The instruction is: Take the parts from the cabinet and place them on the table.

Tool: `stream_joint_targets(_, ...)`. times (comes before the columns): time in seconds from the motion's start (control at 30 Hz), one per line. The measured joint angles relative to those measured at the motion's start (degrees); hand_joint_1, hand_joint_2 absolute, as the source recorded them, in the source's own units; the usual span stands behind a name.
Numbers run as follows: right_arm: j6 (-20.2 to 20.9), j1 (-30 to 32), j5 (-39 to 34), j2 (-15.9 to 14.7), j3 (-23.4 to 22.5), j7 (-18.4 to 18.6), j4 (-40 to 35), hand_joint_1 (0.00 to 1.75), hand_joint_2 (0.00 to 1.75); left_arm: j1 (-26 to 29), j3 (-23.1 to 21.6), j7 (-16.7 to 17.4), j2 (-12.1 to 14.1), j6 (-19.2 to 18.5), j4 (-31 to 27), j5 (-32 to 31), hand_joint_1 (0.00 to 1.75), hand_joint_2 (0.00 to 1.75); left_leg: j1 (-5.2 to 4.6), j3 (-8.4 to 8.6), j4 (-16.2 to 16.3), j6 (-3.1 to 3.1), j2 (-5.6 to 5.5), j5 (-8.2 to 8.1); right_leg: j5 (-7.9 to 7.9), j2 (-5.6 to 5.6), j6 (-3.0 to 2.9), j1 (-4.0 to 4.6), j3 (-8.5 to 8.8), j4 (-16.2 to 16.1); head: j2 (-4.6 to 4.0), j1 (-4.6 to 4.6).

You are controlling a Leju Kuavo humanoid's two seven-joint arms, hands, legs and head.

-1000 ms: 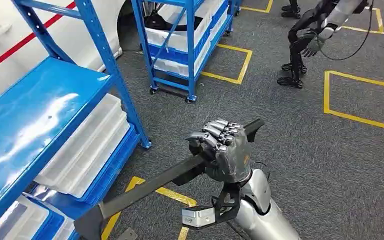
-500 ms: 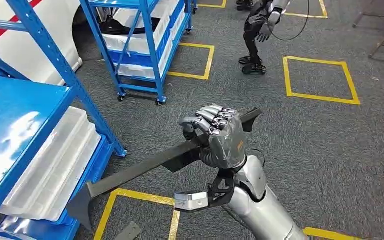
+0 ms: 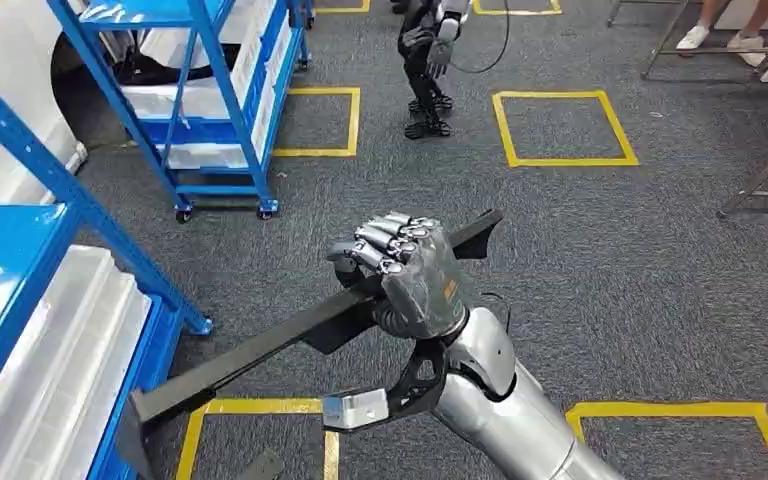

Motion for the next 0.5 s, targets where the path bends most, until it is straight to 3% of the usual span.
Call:
stream_joint_targets(0.07, 0.14, -0.15, 0.0, 0.07, 0.42, 0.11, 0.46, 1.75, 1.75, -0.36, 0.0, 0.07, -0.02, 0.02, 0.0, 0.02, 0.0, 1.75, 0.03, 0.24, 0.09, -0.49, 1.29, -0.33, 0.31, 1.57, -0.74, -0.15, -0.12, -0.23, 0.0, 0.0)
stream_joint_targets(0.1, 0.13, -0.26, 0.0, 0.18, 0.64, 0.11, 0.68, 1.75, 1.75, -0.56, 0.02, 0.09, -0.02, 0.0, 0.0, 0.04, 0.0, 1.75, 0.45, -0.02, 0.96, -1.07, -1.58, -1.27, 0.46, 2.2, -0.98, -0.46, -0.11, -0.31, 0.0, 0.0)
stream_joint_targets(0.13, 0.13, -0.59, 0.02, 0.46, 0.9, 0.11, 0.92, 1.75, 1.75, -0.57, 0.02, 0.09, -0.02, -0.07, 0.0, 0.26, 0.0, 1.75, 0.57, -0.97, 3.46, -1.27, -4.37, -3.27, 0.6, 2.92, -1.29, -0.62, -0.21, -0.31, 0.0, 0.0)
stream_joint_targets(0.17, 0.18, -0.85, 0.0, 0.85, 1.16, 0.18, 1.18, 1.75, 1.75, -0.48, 0.07, 0.13, -0.02, -0.24, 0.0, 0.39, 0.0, 1.75, 0.63, -2.66, 7.42, -1.43, -5.65, -5.57, 0.7, 3.67, -1.53, -0.66, -0.29, -0.31, 0.0, 0.0)
stream_joint_targets(0.2, 0.42, -1.1, -0.09, 1.27, 1.49, 0.2, 1.36, 1.75, 1.75, -0.3, 0.13, 0.2, -0.02, -0.37, 0.0, 0.39, 0.0, 1.75, 0.67, -4.98, 12.55, -1.56, -6.26, -7.88, 0.76, 4.71, -1.6, -0.63, -0.37, -0.3, 0.0, 0.0)
stream_joint_targets(0.23, 0.7, -1.21, -0.31, 1.57, 1.92, 0.24, 1.66, 1.75, 1.75, -0.07, 0.17, 0.35, -0.02, -0.42, 0.0, 0.39, 0.0, 1.75, 0.67, -6.77, 16.25, -1.61, -6.43, -8.95, 0.8, 5.68, -1.66, -0.58, -0.38, -0.28, 0.0, 0.0)
stream_joint_targets(0.27, 0.9, -1.25, -0.48, 1.68, 2.25, 0.27, 1.99, 1.75, 1.75, 0.14, 0.17, 0.48, -0.02, -0.24, 0.0, 0.39, 0.0, 1.75, 0.67, -7.57, 17.61, -1.55, -6.45, -8.73, 0.84, 6.55, -1.69, -0.52, -0.36, -0.25, 0.0, 0.0)
stream_joint_targets(0.3, 1.14, -1.31, -0.64, 1.86, 2.47, 0.33, 2.23, 1.75, 1.75, 0.24, 0.17, 0.76, -0.02, 0.13, 0.0, 0.33, 0.0, 1.75, 0.67, -7.23, 16.48, -1.35, -6.49, -7.3, 0.85, 7.38, -1.68, -0.5, -0.34, -0.13, 0.0, 0.0)
stream_joint_targets(0.37, 1.18, -1.69, -0.74, 2.21, 3.04, 0.44, 2.78, 1.75, 1.75, 0.28, 0.17, 0.87, -0.02, 0.77, 0.0, 0.37, 0.0, 1.75, 0.67, -3.7, 8.11, -0.68, -7.48, -1.88, 0.84, 9.09, -1.66, -0.47, -0.31, 0.11, 0.0, 0.0)
stream_joint_targets(0.4, 1.18, -2.02, -0.74, 2.49, 3.3, 0.5, 3.02, 1.75, 1.75, 0.27, 0.2, 0.85, -0.02, 0.85, 0.0, 0.63, 0.0, 1.75, 0.67, -1.6, 3.12, -0.21, -9.47, 0.59, 0.86, 9.85, -1.63, -0.48, -0.3, 0.17, 0.0, 0.0)
stream_joint_targets(0.43, 1.21, -2.36, -0.74, 2.62, 3.5, 0.64, 3.22, 1.75, 1.75, 0.3, 0.37, 0.83, 0.07, 0.85, 0.0, 1.03, 0.0, 1.75, 0.86, -0.94, 1.77, 0.19, -11.93, -0.13, 1.04, 10.34, -1.29, -0.42, -0.57, 0.17, 0.0, 0.07)
stream_joint_targets(0.5, 1.34, -2.87, -0.59, 2.78, 3.89, 0.81, 3.61, 1.75, 1.75, 0.3, 0.98, 0.28, -0.02, 0.83, 0.0, 1.95, 0.0, 1.75, 0.61, -0.62, 0.66, 0.25, -11.21, -0.06, 1.48, 11.61, -0.53, -0.89, -1.28, 0.26, 0.0, 0.02)
